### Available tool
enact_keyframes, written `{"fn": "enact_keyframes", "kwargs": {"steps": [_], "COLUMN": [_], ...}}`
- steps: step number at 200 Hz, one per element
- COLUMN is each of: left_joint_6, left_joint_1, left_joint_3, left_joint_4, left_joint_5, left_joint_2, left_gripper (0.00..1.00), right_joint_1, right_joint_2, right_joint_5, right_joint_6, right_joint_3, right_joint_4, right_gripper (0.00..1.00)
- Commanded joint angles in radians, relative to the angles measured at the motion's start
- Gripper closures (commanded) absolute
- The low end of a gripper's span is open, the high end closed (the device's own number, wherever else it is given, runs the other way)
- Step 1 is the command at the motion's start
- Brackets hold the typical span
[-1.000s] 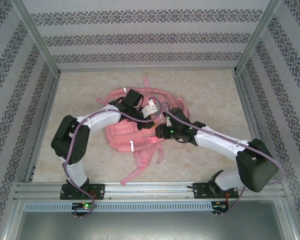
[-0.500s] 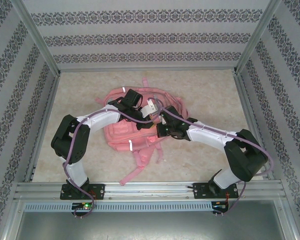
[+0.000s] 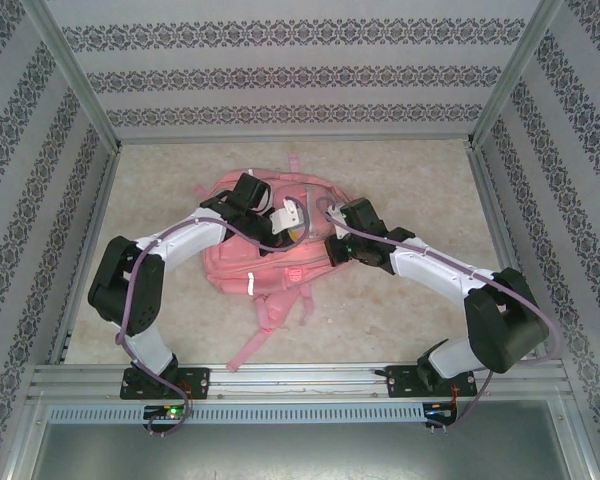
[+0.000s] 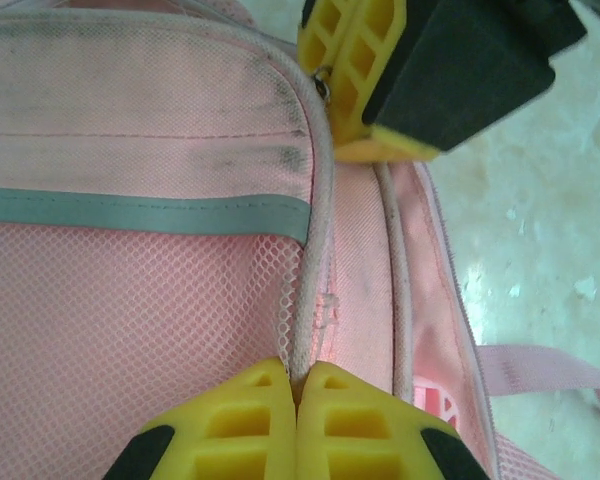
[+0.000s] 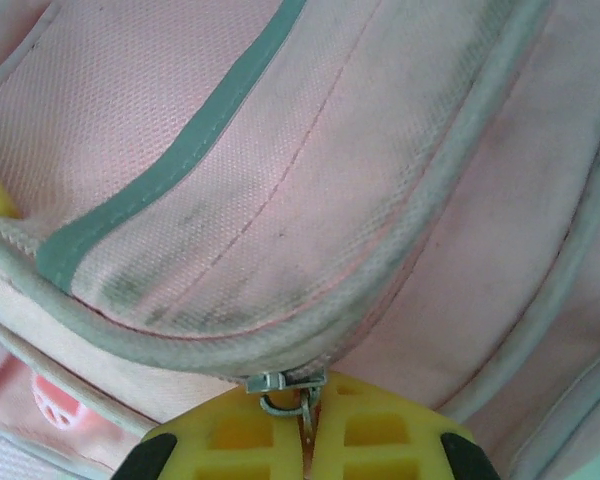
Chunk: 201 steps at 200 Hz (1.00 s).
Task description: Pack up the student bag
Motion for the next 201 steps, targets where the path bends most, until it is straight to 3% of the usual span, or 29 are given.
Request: {"fn": "enact_keyframes", "kwargs": {"steps": [1, 38, 55, 65, 78, 89, 115, 160, 201], "left_joint_6": [0.145, 0.030, -0.062, -0.114, -0.273, -0.414, -0.638, -1.137, -1.583], "left_joint_1": [0.081, 0.172, 0.199, 0.207, 0.209, 0.219, 0.232, 0.234, 0.202], "left_joint_3": [-0.047, -0.010, 0.033, 0.056, 0.082, 0.095, 0.114, -0.005, -0.156], "left_joint_4": [-0.118, -0.035, 0.019, 0.044, 0.108, 0.142, 0.087, 0.027, 0.141], "left_joint_5": [-0.140, -0.250, -0.327, -0.358, -0.478, -0.552, -0.424, -0.225, -0.190], "left_joint_2": [-0.050, -0.003, 0.035, 0.053, 0.076, 0.086, 0.061, -0.025, -0.084], "left_gripper": [1.00, 1.00, 0.94, 0.87, 0.70, 0.66, 0.57, 0.53, 0.51], "right_joint_1": [-0.040, 0.033, 0.083, 0.112, 0.144, 0.167, 0.194, 0.196, 0.194], "right_joint_2": [-0.022, -0.036, -0.004, 0.026, 0.076, 0.116, 0.192, 0.215, 0.238], "right_joint_5": [0.060, -0.118, -0.159, -0.170, -0.181, -0.183, -0.173, -0.165, -0.191], "right_joint_6": [-0.089, -0.087, -0.064, -0.046, -0.024, 0.000, 0.040, 0.022, 0.011], "right_joint_3": [-0.010, -0.007, 0.011, 0.027, 0.061, 0.090, 0.148, 0.148, 0.139], "right_joint_4": [-0.081, -0.082, -0.061, -0.037, -0.012, 0.012, 0.042, 0.035, 0.039], "right_gripper": [1.00, 1.00, 1.00, 1.00, 1.00, 1.00, 1.00, 1.00, 1.00]}}
